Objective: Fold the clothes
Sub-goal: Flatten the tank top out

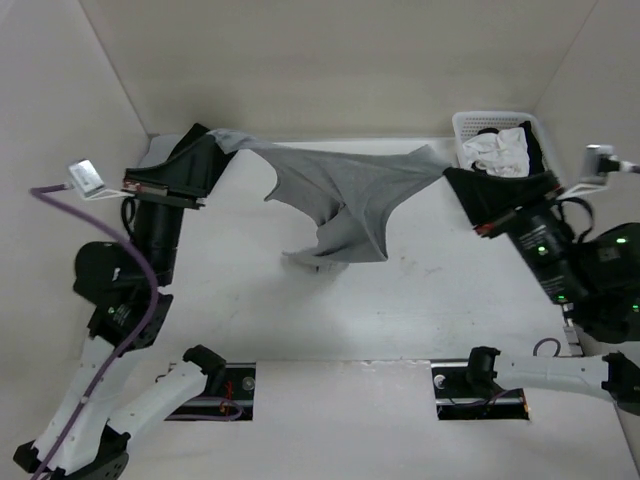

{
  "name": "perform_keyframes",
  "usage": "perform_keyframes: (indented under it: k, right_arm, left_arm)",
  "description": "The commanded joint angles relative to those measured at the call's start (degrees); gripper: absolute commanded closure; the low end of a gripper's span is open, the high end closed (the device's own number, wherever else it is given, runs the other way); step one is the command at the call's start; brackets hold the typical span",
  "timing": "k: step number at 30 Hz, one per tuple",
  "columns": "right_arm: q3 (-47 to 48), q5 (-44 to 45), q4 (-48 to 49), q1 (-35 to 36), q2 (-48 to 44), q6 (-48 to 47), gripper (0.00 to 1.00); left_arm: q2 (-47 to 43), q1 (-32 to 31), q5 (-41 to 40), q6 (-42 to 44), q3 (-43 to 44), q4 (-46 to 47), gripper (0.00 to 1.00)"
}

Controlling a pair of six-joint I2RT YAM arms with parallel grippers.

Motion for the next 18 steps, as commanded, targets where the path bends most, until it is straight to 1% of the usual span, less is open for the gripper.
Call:
perform_keyframes:
  k: [1,5,11,13,15,16,18]
  right_arm:
    - [11.1,9.5,-2.9,7.3,2.8,-13.4,1.0]
    - [18.6,14.1,1.8,16.0,6.6,-22.6,1.0]
    - [24.6,14.5,4.1,23.1,10.5,-27.7,0.99]
    - [23.8,14.3,5.0,23.5,10.7,-28.0,0.99]
    - [20.8,15.1,6.3,22.8,10.7,-28.4,0.97]
    - [19.2,15.3,7.4,21.0,10.8,-28.6,0.97]
    - [16.2,14.1,7.9,14.9,10.8,-27.0,0.96]
  left_arm:
    - [-0.8,-0.8,-3.2,3.7,8.3,2.6,1.0]
    - [-1.1,-1.0,-3.5,5.3,13.4,2.9,1.0]
    - [-3.0,2.1,-2.3,5.1,15.2,4.6,1.0]
    - [-3.0,4.2,-0.1,4.4,14.8,4.4,1.0]
    - [-2.2,5.1,0.5,2.2,11.4,4.7,1.0]
    - [-1.7,5.0,0.4,1.9,10.1,5.0,1.0]
    - [1.3,5.0,-1.2,1.9,5.3,6.6,1.0]
